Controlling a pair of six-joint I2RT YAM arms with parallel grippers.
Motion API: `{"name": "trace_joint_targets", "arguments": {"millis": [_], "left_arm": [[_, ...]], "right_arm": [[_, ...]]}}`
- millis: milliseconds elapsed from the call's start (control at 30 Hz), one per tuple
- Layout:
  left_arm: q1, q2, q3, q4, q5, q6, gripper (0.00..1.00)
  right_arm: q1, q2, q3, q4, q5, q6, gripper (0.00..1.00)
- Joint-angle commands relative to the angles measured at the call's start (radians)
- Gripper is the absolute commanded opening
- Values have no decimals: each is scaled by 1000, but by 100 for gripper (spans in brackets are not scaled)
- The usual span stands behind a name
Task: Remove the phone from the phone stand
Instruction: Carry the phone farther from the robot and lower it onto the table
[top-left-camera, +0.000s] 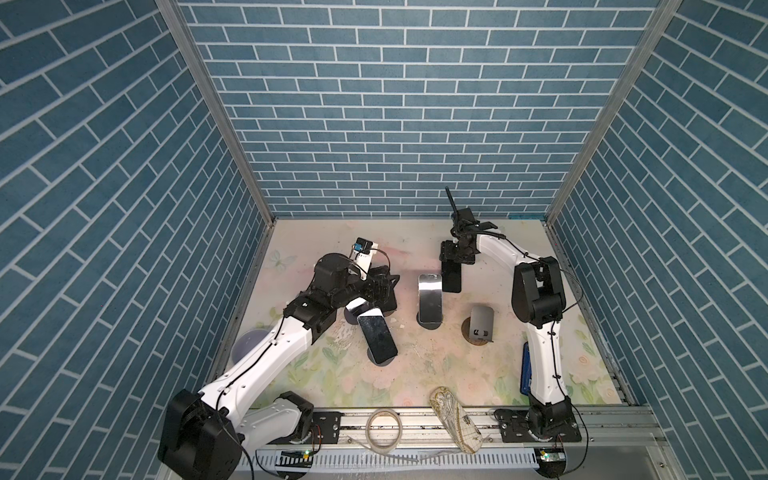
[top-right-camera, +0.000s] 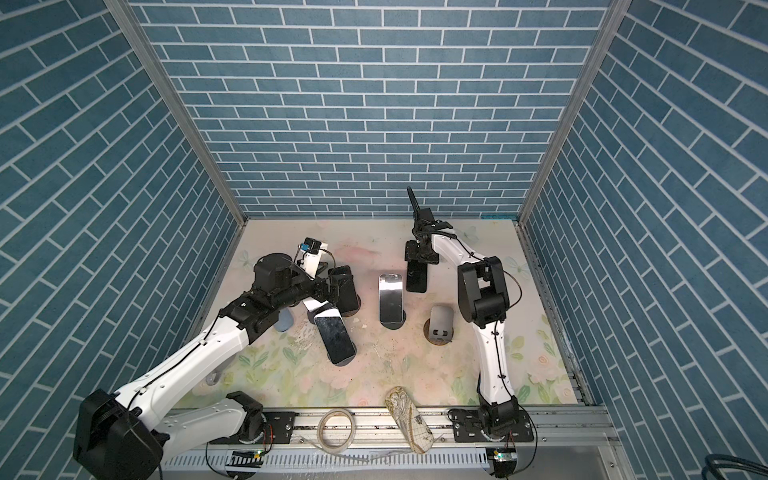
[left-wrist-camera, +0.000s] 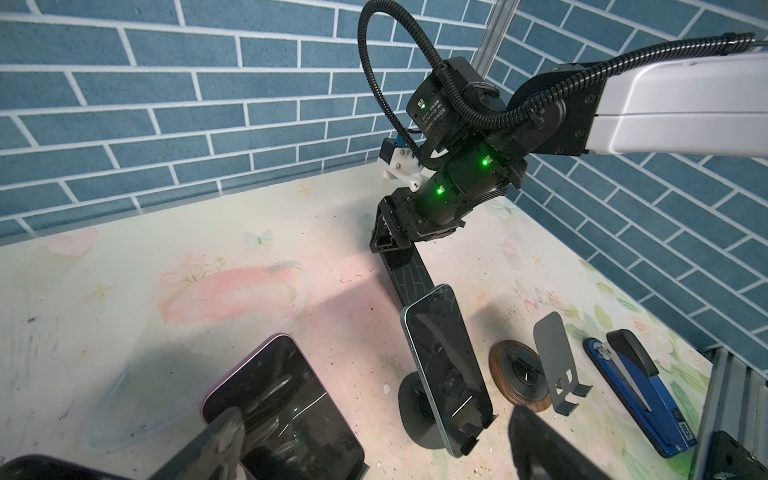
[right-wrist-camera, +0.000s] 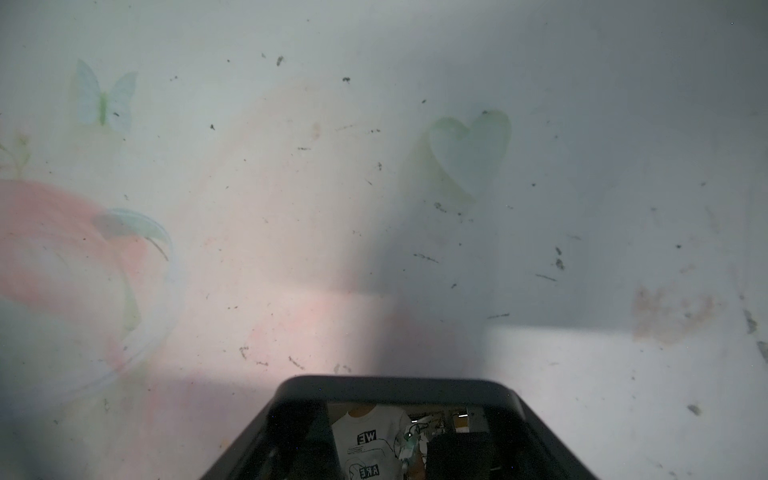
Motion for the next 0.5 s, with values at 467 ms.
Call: {"name": "trace_joint_targets", "arguments": {"millis": [467], "left_arm": [[-4,-20,-24,12,-20,-5,100]], "right_arm": [[34,82,31,-40,96,-20,41]]}}
